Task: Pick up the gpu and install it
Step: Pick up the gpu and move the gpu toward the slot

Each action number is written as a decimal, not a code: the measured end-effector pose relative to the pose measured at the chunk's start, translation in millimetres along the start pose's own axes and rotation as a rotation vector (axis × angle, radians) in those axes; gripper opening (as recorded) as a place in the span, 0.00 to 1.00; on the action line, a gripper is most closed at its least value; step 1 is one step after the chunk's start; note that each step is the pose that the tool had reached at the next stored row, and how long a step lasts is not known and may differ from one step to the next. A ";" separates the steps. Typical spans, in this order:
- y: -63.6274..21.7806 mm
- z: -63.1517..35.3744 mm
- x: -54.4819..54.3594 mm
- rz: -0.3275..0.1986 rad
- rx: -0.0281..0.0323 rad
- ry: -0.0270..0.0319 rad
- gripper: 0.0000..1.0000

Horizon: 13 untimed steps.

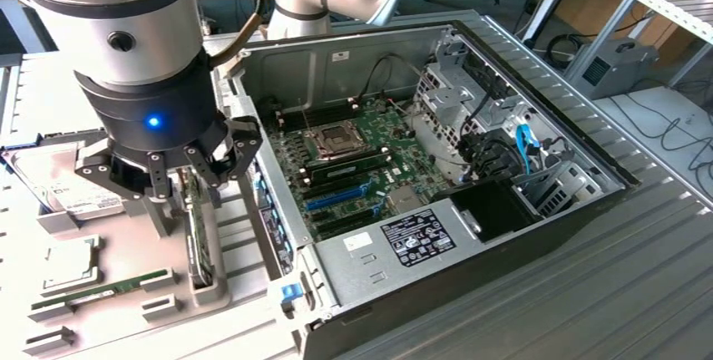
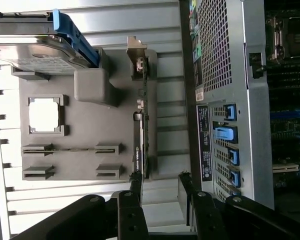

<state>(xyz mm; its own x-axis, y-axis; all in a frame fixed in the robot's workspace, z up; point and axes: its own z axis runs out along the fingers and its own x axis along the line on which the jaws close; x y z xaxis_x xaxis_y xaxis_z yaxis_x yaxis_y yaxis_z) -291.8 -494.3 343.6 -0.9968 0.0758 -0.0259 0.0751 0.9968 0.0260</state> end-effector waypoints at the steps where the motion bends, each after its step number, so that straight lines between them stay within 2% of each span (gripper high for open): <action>1: 0.3 0.6 0.4 0.000 0.0000 0.0000 0.42; 13: 4.4 8.1 5.9 0.000 0.0003 -0.0001 0.42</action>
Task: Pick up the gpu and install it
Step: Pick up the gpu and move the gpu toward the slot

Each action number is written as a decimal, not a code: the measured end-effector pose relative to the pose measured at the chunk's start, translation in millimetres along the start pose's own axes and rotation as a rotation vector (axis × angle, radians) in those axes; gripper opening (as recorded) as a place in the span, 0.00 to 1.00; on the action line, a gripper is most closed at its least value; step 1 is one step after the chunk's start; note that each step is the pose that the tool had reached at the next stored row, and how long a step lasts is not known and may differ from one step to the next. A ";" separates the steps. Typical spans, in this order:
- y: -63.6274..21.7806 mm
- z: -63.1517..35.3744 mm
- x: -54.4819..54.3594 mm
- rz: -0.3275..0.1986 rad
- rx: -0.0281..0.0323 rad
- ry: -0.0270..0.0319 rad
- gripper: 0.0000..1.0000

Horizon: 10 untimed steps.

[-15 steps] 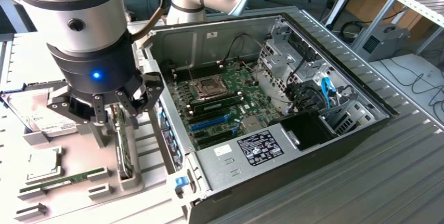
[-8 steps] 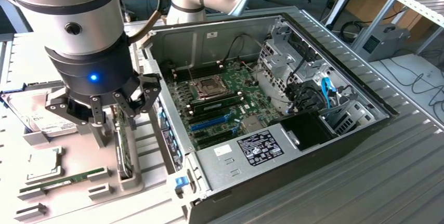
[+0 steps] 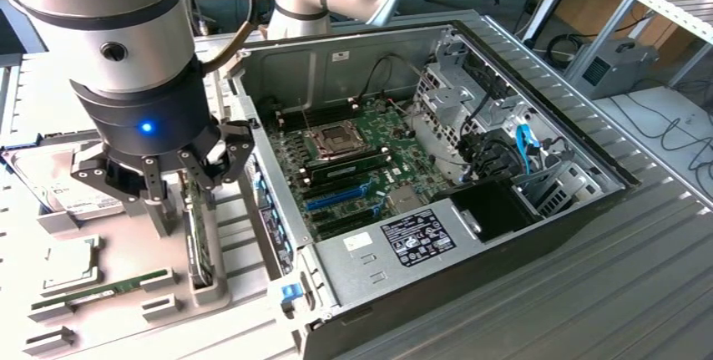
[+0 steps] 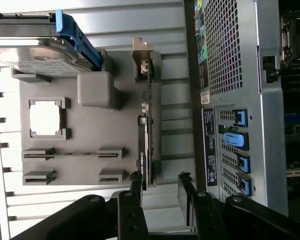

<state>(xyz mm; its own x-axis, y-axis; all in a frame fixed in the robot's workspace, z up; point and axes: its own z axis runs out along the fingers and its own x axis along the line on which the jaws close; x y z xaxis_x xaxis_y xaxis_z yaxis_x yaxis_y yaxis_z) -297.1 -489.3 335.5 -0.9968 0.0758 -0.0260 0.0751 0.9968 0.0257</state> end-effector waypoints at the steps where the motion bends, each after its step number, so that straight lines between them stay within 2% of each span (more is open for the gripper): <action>1: 0.3 0.7 0.3 0.000 0.0001 0.0001 0.42; 7: 2.4 4.9 2.6 0.000 0.0010 0.0002 0.42; 9: 4.6 6.5 2.9 0.000 0.0036 -0.0001 0.42; 10: 7.8 9.1 3.9 0.000 0.0069 -0.0004 0.42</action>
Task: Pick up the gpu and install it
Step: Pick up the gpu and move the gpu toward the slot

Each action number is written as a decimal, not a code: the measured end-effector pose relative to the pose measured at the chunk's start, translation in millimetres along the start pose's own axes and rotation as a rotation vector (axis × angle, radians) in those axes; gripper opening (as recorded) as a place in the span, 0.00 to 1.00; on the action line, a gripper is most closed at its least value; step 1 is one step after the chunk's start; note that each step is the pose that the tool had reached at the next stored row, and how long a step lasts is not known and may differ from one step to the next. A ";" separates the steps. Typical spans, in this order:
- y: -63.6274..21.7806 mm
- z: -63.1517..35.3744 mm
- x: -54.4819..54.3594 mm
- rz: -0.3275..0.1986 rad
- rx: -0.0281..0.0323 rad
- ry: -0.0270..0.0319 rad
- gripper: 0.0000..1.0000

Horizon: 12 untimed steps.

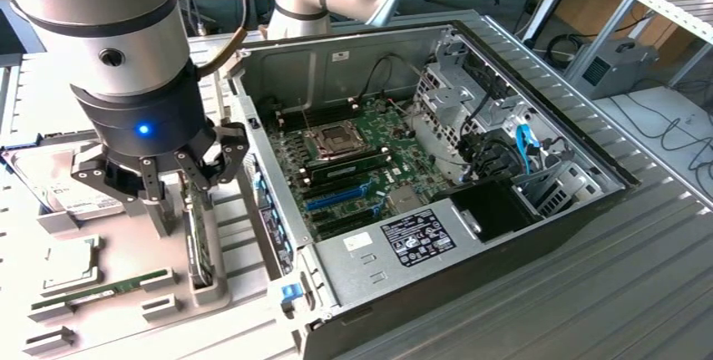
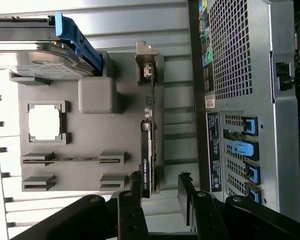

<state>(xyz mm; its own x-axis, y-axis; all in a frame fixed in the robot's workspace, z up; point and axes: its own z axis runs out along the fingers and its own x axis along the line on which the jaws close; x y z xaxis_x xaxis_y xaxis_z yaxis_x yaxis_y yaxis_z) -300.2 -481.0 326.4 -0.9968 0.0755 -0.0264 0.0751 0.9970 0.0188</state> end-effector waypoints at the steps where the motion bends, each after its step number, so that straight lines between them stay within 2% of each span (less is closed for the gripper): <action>1: 1.2 1.4 0.9 0.000 0.0007 -0.0002 0.42; 12: 10.4 16.0 6.4 0.000 0.0032 -0.0002 0.42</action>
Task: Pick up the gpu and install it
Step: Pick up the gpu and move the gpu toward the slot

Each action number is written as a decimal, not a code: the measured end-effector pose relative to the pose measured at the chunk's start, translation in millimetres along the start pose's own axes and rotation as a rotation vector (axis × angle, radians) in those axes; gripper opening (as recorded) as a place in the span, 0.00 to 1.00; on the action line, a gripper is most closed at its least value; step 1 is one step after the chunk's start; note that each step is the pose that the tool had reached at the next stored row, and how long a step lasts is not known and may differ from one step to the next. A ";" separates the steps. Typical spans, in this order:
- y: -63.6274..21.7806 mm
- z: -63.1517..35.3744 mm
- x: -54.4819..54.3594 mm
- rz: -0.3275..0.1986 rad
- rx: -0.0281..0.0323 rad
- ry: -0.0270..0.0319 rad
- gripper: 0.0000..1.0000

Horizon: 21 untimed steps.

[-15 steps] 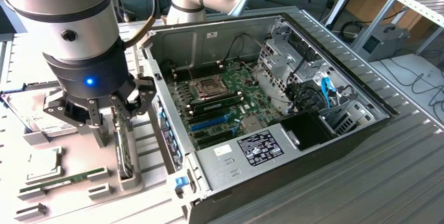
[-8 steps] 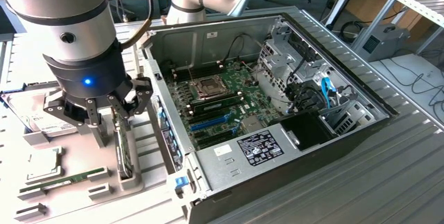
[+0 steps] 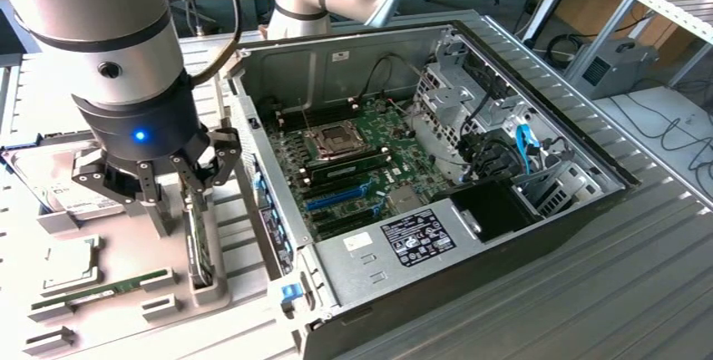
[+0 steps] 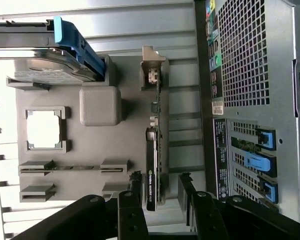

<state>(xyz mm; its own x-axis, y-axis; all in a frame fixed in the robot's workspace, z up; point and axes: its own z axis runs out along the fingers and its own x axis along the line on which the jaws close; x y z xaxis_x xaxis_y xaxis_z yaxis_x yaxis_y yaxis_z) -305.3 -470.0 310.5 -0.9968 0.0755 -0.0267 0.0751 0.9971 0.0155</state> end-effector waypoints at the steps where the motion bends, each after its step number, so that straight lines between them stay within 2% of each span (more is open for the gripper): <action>1: 1.4 2.2 0.7 0.000 0.0004 0.0000 0.42; 14: 13.4 24.5 3.6 0.000 0.0013 0.0001 0.42; 17: 17.8 32.9 4.8 0.000 0.0024 -0.0003 0.42; 21: 18.8 41.1 6.0 0.000 0.0031 -0.0002 0.42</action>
<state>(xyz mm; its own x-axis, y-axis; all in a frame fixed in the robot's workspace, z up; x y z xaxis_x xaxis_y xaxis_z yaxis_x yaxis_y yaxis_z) -308.7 -450.2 269.5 -0.9968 0.0753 -0.0269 0.0750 0.9971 0.0124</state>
